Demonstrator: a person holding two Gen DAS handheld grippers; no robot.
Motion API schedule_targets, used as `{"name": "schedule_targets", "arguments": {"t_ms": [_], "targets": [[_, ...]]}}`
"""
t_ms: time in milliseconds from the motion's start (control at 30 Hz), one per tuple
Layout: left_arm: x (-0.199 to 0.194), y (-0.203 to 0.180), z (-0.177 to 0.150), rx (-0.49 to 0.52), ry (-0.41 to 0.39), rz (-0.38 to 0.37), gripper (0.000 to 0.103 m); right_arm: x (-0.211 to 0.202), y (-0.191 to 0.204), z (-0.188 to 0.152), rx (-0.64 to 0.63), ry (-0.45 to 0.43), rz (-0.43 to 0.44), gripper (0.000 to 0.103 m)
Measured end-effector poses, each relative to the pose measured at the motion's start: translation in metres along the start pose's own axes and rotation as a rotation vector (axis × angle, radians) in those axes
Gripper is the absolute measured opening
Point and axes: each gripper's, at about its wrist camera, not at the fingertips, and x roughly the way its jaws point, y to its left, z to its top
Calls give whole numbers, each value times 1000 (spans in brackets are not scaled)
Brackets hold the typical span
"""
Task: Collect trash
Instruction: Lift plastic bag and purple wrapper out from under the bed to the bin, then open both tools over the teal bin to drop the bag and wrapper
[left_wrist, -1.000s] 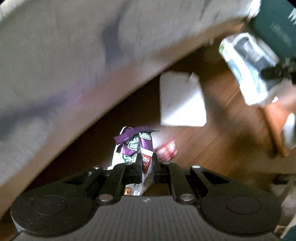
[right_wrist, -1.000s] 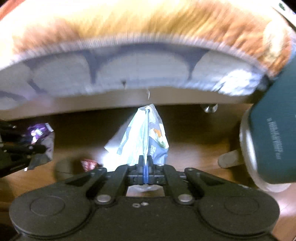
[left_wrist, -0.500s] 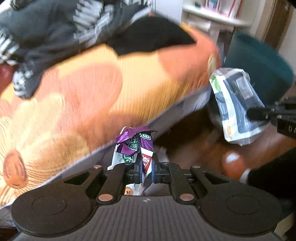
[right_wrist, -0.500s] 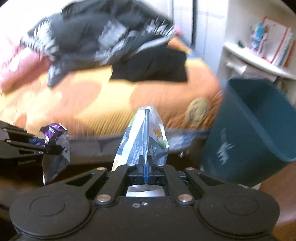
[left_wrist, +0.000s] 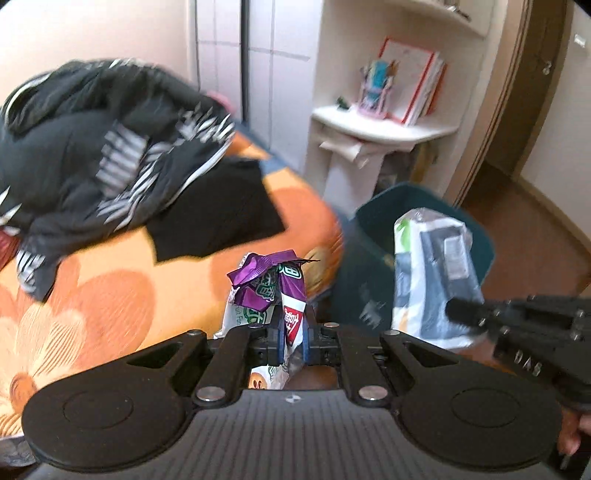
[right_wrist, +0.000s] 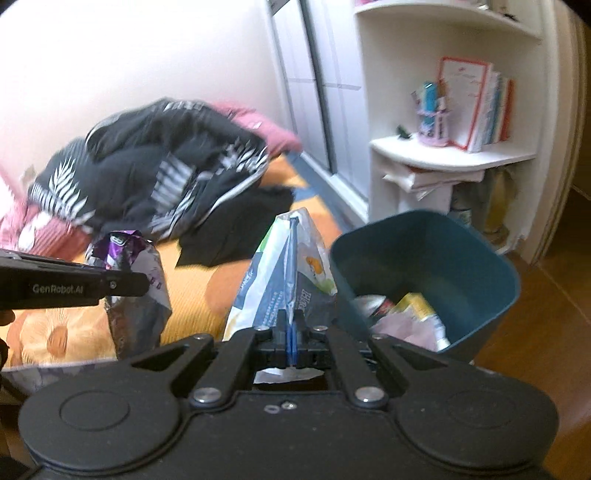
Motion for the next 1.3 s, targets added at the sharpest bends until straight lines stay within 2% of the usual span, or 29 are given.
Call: {"name": "schedule_targets", "arguments": {"t_ms": [133,300,467,700,867,1033,1167,1300], "targets": [[6,-39,31,-5,-21,-32,8,-11,-30,15,32,-44,-12,1],[19,-87,74,-38,-34,-100,8,-5,-71,30,94,-66,-51,1],[48,-119,109,-96,-24,-173,8,10,-112,37,151,-55,-98,1],[94,-146,135,-131,20,-217,8,40,-148,35,172,-3,-128,1],[140,-155,138,-158,102,-215,8,66,-161,30,182,50,-137,1],[183,-164,124,-120,176,-185,8,88,-169,22,186,98,-131,2],[207,-164,113,-116,225,-167,8,101,-170,16,183,134,-124,2],[225,-166,102,-104,258,-146,8,112,-172,12,190,161,-130,7]]}}
